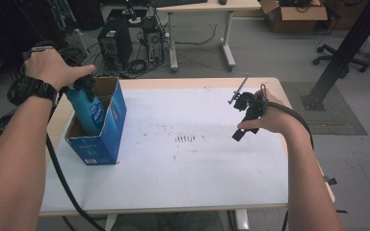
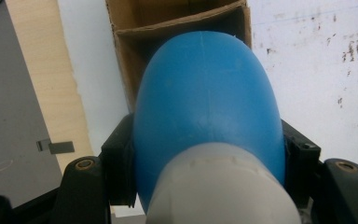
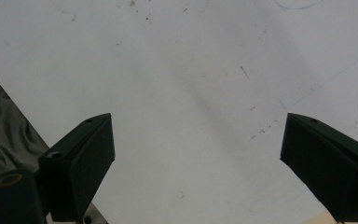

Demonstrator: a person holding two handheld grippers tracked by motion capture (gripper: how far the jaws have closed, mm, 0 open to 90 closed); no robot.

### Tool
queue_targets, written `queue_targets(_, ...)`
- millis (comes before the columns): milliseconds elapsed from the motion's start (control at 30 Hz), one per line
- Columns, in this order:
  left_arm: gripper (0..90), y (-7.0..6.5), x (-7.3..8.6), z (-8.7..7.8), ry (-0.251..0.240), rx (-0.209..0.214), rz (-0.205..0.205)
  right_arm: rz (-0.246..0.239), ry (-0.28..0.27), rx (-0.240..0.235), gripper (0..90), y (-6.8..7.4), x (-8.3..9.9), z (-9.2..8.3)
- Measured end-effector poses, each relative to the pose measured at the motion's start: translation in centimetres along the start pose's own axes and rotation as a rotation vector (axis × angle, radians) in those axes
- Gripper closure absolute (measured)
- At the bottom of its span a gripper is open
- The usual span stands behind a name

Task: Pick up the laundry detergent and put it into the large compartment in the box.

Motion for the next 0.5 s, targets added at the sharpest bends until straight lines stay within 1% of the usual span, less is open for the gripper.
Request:
queue_targets(100,37.6,0.2,0.2,0.5,-0.001,0.000,-0.006,0.002,0.000,-0.001,9.9,0.0,0.0,0.0)
queue_targets(233,37.6,0.3,0.5,1.1,0.003,-0.008,-0.002,0.000,0.001,-0.002,9.9,0.0,0.2,0.2)
queue_targets(300,37.6,0.3,0.6,1.5,0.006,-0.006,-0.006,0.000,0.008,0.000,9.9,0.0,0.2,0.3)
queue_targets(400,37.6,0.3,0.9,2.2,0.013,0.000,-0.008,0.000,0.004,0.000,9.9,0.0,0.2,0.3)
queue_targets(500,37.6,0.3,1.1,2.7,0.018,-0.004,-0.007,-0.004,0.005,0.001,9.9,0.0,0.1,0.2)
Point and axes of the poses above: each handheld gripper's, and its own axes: z roughly forward along the jaws, x roughly out of its underside, y roughly to its left, the point moved 6 cm from there along z, roughly forward along the jaws, and after that the axes turned 15 degrees about -y, right-handed, at the moved point
